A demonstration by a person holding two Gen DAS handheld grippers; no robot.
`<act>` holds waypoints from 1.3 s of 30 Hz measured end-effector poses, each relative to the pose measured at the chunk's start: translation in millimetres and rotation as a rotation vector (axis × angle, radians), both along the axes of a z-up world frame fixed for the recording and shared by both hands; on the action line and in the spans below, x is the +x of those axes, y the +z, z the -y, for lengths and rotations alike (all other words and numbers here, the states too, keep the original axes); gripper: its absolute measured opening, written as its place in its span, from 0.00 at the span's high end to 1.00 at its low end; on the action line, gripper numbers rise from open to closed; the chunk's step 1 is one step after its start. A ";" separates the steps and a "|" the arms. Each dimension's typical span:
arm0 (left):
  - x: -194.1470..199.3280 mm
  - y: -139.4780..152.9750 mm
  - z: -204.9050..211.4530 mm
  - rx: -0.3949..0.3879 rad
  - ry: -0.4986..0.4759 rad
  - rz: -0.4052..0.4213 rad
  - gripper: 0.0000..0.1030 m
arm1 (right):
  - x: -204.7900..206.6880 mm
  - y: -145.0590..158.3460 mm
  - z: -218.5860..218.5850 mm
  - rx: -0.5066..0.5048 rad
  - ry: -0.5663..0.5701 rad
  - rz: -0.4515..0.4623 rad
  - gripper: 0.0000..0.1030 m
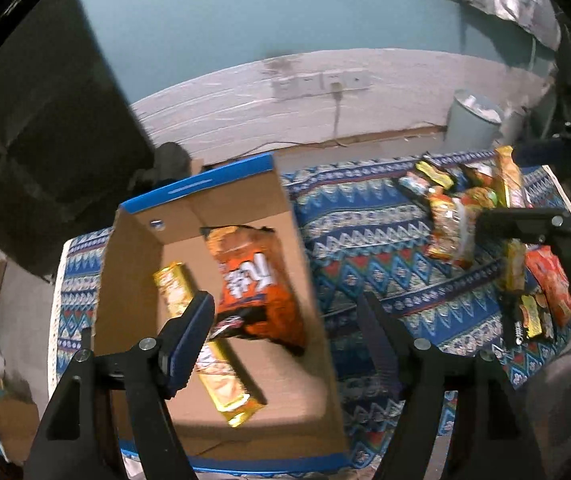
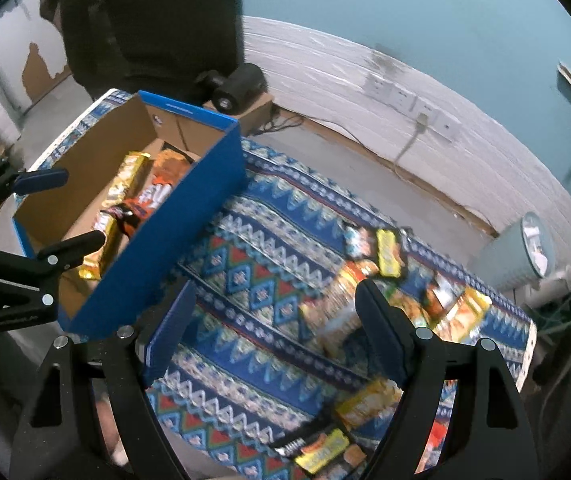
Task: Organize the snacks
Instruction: 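Grasp the striped chip bag with left tool while right tool grasps red bag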
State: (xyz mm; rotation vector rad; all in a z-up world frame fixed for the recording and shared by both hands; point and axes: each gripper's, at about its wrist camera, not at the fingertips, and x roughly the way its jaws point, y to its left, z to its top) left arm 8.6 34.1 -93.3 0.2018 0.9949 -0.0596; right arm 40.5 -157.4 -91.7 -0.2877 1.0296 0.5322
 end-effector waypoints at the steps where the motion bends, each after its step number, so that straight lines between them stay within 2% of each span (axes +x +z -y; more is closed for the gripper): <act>1: 1.2 -1.3 6.1 -0.003 -0.012 -0.010 0.27 | -0.6 -1.2 9.0 0.001 -0.016 -0.002 0.21; 10: 8.2 -6.1 60.9 -0.014 -0.107 -0.068 0.27 | -0.9 -10.8 76.4 -0.001 -0.126 -0.023 0.21; 26: 20.2 -26.9 134.0 -0.014 -0.221 -0.156 0.27 | -14.5 -55.1 183.5 -0.007 -0.336 -0.113 0.21; 35: 30.1 -52.0 156.1 -0.064 -0.231 -0.228 0.27 | -20.6 -98.6 216.0 -0.035 -0.418 -0.217 0.20; 39: 34.9 -65.3 163.5 -0.048 -0.234 -0.248 0.27 | -26.2 -124.6 230.1 -0.052 -0.470 -0.285 0.20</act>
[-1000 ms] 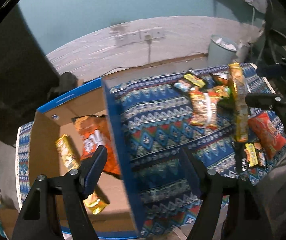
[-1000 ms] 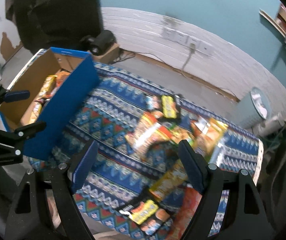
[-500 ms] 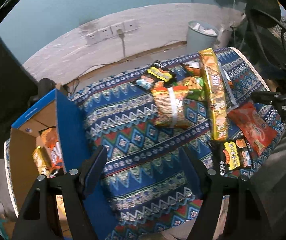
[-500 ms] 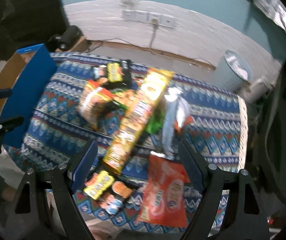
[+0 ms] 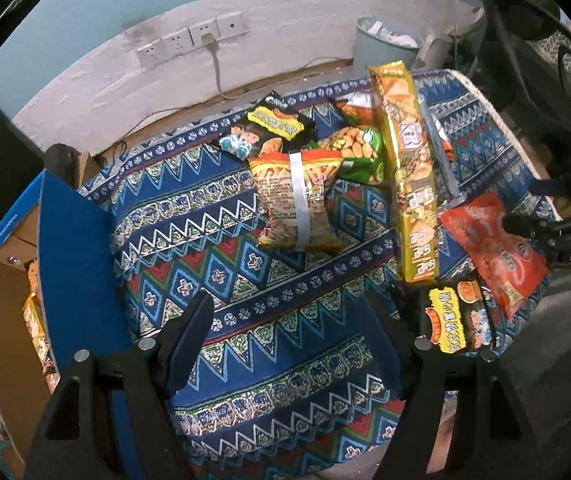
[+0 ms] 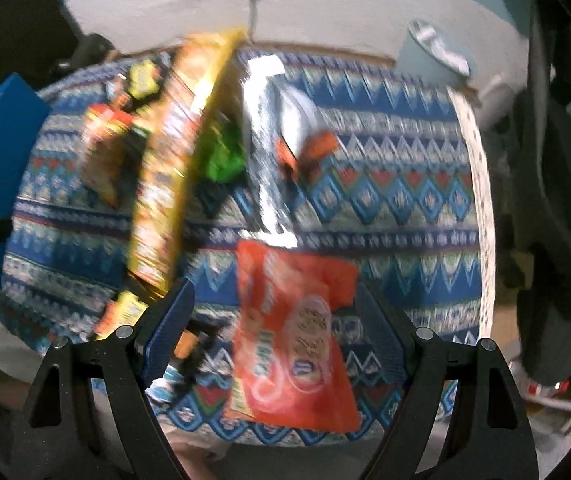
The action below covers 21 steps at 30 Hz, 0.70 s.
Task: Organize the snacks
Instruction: 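Grasp the striped chip bag with left tool while right tool grasps red bag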
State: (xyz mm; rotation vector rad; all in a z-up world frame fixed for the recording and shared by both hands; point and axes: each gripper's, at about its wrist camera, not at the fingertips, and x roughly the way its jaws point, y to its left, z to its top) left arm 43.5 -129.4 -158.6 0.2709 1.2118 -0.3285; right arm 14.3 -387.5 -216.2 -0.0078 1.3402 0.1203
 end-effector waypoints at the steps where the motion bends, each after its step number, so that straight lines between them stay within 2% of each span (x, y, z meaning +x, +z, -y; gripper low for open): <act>1: 1.9 -3.7 1.2 0.003 0.003 -0.008 0.27 | -1.2 -6.1 4.1 0.008 -0.019 -0.018 0.20; 6: 8.9 -17.8 6.9 -0.001 0.011 -0.055 0.27 | -7.1 -30.1 15.6 0.031 -0.068 -0.090 0.20; 16: 17.3 -30.9 11.7 0.011 0.017 -0.077 0.27 | -14.5 -63.6 6.5 -0.010 -0.049 -0.166 0.19; 21: 26.3 -38.3 12.2 0.024 0.024 -0.067 0.27 | -17.3 -74.4 -2.9 -0.030 -0.025 -0.169 0.20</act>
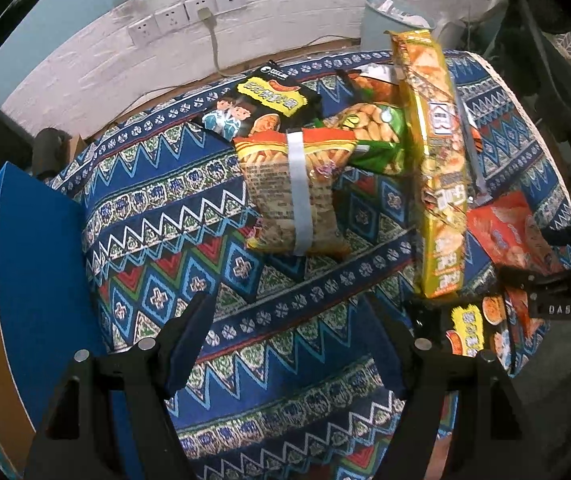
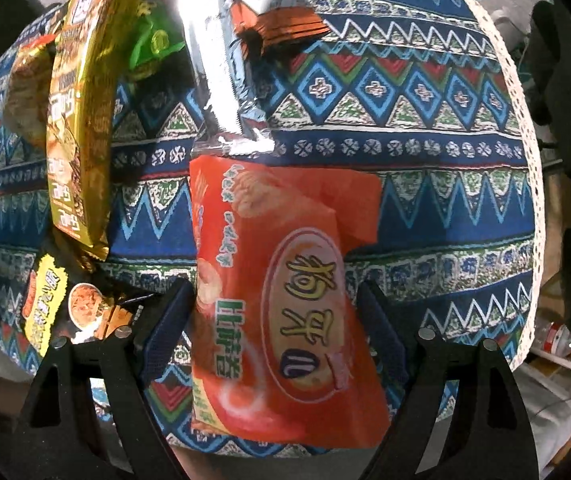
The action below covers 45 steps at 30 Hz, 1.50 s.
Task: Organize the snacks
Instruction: 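Grasp the striped chip bag with left tool while right tool grasps red bag, then lift the striped bag with left tool while right tool lifts red bag toward box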
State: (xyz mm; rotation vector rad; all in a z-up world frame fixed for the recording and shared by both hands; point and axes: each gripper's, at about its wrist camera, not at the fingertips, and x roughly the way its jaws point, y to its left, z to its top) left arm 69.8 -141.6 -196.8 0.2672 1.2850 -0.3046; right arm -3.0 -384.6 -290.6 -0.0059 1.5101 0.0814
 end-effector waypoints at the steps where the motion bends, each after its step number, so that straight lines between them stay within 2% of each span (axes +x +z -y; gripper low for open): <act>1: 2.6 -1.5 -0.3 -0.001 0.005 0.001 0.27 | -1.5 -2.2 -3.7 -0.009 0.013 0.001 0.24; 4: 10.5 -5.2 0.3 -0.013 0.016 0.003 0.21 | -5.6 -6.4 -10.3 0.007 0.021 0.012 0.34; 5: 13.1 -6.1 1.9 -0.021 0.014 0.012 0.21 | -5.9 -6.7 -10.2 0.021 0.018 0.014 0.37; 6: 15.3 -6.7 4.7 -0.023 0.006 0.022 0.21 | -7.0 -6.1 -11.7 0.021 0.013 0.022 0.44; 10: 21.8 -11.2 15.6 -0.004 -0.031 0.043 0.21 | -5.1 2.8 -4.3 0.028 0.002 0.055 0.55; 16: 36.5 -21.5 25.3 0.018 -0.027 0.030 0.21 | 1.5 24.5 7.9 0.059 -0.027 0.100 0.56; 20: 50.4 -25.4 25.1 0.006 0.003 0.021 0.20 | 5.1 39.4 12.5 0.081 -0.038 0.132 0.56; 22: 58.3 -29.1 24.1 0.005 0.024 0.014 0.16 | 6.7 45.7 15.6 0.090 -0.044 0.146 0.56; 29: 73.8 -39.5 20.7 -0.026 0.065 0.024 0.17 | 16.8 55.9 28.0 0.112 -0.066 0.178 0.56; 30: 75.4 -39.3 20.2 -0.037 0.062 0.026 0.22 | 17.5 58.0 30.6 0.113 -0.068 0.182 0.56; 31: 75.4 -38.9 20.6 -0.051 0.055 0.027 0.34 | 21.1 59.6 29.5 0.115 -0.069 0.184 0.56; 33: 77.2 -39.7 22.5 -0.068 0.037 0.011 0.50 | 22.1 62.5 29.4 0.116 -0.068 0.189 0.56; 37: 71.5 -37.0 26.9 -0.049 0.002 0.034 0.56 | 25.5 59.0 25.4 0.113 -0.064 0.202 0.56; 45: 44.2 -20.9 25.5 -0.016 -0.003 0.060 0.58 | 28.7 73.8 19.4 0.094 -0.060 0.255 0.56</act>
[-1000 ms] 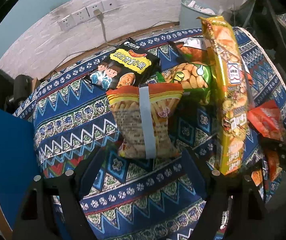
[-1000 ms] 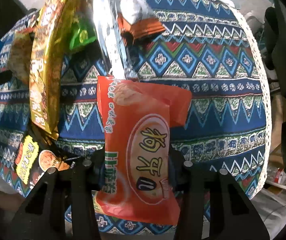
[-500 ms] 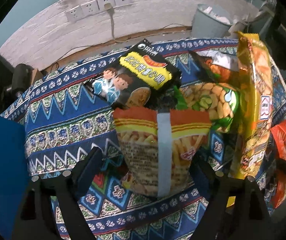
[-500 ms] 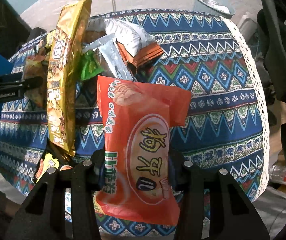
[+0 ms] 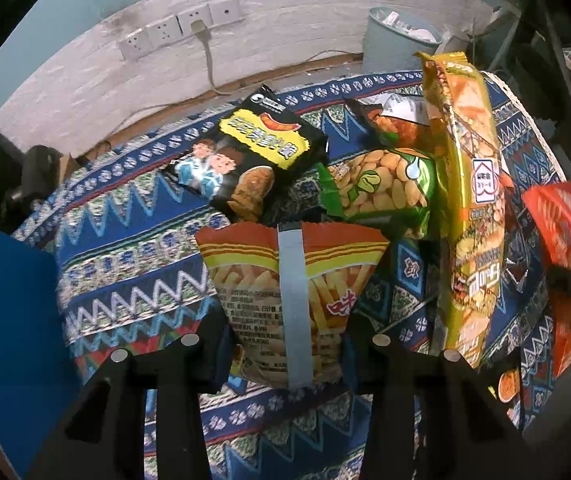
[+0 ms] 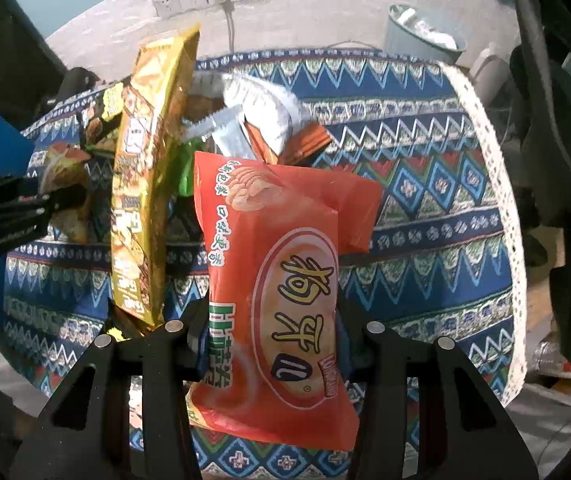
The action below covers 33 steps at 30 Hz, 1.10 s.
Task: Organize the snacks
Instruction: 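Lift the striped bag with left tool while right tool lifts red bag toward box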
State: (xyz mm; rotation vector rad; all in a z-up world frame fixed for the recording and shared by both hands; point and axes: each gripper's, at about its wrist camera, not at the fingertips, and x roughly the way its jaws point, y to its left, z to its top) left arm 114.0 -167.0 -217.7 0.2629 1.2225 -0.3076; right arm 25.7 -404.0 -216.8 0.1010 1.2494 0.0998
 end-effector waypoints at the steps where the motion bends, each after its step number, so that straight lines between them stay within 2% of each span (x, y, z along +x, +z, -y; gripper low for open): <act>1: -2.0 1.7 -1.8 0.008 -0.001 0.007 0.58 | 0.8 0.8 1.3 0.002 -0.001 0.009 0.56; 20: -43.9 65.4 -28.3 0.019 0.008 0.108 0.58 | -5.0 52.5 -42.0 -0.017 0.067 0.158 0.56; 33: -65.3 99.1 -55.9 0.026 0.023 0.158 0.58 | -2.4 79.8 -81.7 0.001 0.150 0.216 0.56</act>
